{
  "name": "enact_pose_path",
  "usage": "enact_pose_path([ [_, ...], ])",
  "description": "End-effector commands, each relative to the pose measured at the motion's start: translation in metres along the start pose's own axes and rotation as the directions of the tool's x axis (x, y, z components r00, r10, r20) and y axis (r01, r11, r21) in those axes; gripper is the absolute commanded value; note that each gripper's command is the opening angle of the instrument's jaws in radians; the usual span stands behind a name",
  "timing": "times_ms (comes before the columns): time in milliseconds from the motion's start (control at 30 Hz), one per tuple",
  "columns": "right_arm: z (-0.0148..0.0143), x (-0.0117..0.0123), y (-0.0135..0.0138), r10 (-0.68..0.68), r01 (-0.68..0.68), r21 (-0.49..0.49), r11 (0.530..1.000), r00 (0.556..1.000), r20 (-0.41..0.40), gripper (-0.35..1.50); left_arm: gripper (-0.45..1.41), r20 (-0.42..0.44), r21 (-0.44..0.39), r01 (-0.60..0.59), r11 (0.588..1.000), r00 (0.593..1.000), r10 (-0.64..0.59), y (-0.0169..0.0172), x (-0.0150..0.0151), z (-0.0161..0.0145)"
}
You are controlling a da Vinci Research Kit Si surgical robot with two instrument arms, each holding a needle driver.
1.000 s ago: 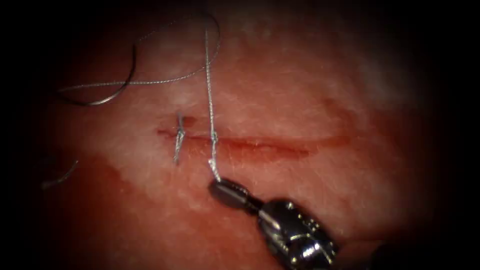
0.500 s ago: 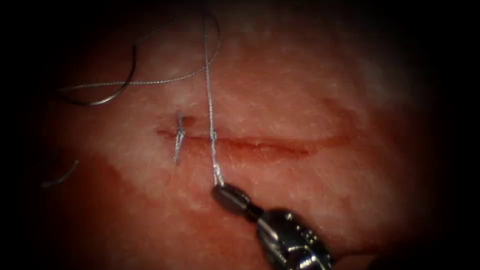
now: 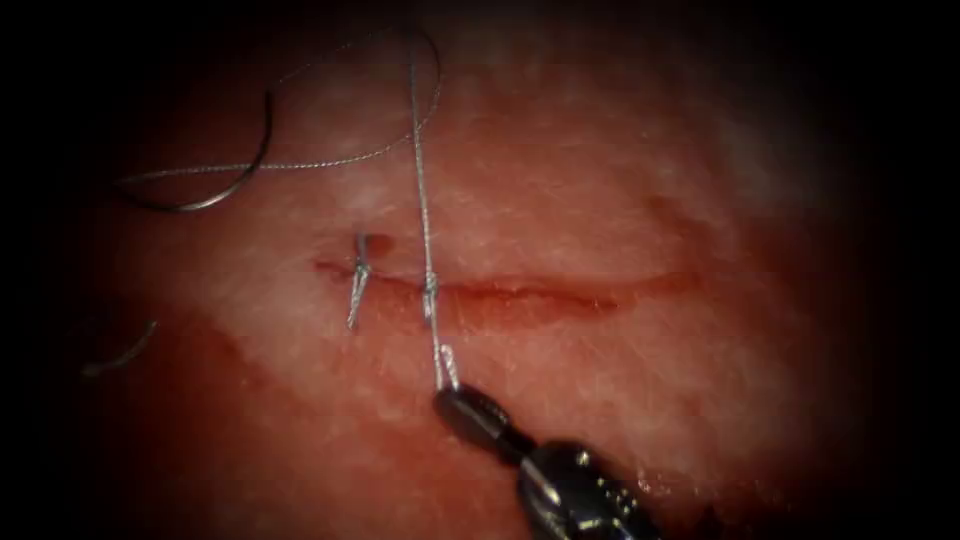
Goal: Wound Closure
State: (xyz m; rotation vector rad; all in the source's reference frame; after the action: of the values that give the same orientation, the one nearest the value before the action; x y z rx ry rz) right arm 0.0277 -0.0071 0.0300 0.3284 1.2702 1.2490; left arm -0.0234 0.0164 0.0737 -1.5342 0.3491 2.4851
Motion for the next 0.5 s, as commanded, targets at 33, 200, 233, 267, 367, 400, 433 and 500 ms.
enact_pose_path([
  [33,-0.0001,-0.0009,-0.0006,-0.052,0.051,0.037,0.998,0.999,0.005,0.29,-0.45,-0.017,-0.012,-0.001,1.000,1.000,0.000,0.0011,0.0001,0.0003],
  [200,-0.0006,0.0013,-0.0015,-0.295,0.293,0.140,0.946,0.956,-0.004,1.26,-0.45,-0.068,-0.074,0.049,0.996,0.996,-0.054,0.0031,0.0038,-0.0009],
  [233,-0.0008,0.0018,-0.0018,-0.313,0.310,0.150,0.939,0.950,-0.004,1.30,-0.45,-0.071,-0.080,0.055,0.995,0.996,-0.061,0.0034,0.0046,-0.0012],
  [267,-0.0011,0.0027,-0.0021,-0.334,0.331,0.158,0.930,0.943,-0.004,1.31,-0.45,-0.078,-0.095,0.069,0.993,0.994,-0.077,0.0040,0.0064,-0.0021],
  [367,-0.0016,0.0051,-0.0026,-0.343,0.339,0.161,0.927,0.939,0.000,1.31,-0.45,-0.095,-0.127,0.096,0.987,0.989,-0.109,0.0055,0.0101,-0.0036],
  [400,-0.0017,0.0057,-0.0026,-0.344,0.339,0.161,0.927,0.939,0.001,1.31,-0.45,-0.099,-0.133,0.102,0.986,0.988,-0.115,0.0058,0.0110,-0.0039],
  [433,-0.0016,0.0063,-0.0025,-0.340,0.335,0.161,0.928,0.941,0.003,1.30,-0.45,-0.103,-0.134,0.099,0.986,0.988,-0.114,0.0060,0.0115,-0.0041],
  [500,-0.0013,0.0079,-0.0022,-0.334,0.328,0.165,0.930,0.943,0.007,1.28,-0.45,-0.111,-0.138,0.100,0.985,0.987,-0.116,0.0067,0.0134,-0.0048],
])
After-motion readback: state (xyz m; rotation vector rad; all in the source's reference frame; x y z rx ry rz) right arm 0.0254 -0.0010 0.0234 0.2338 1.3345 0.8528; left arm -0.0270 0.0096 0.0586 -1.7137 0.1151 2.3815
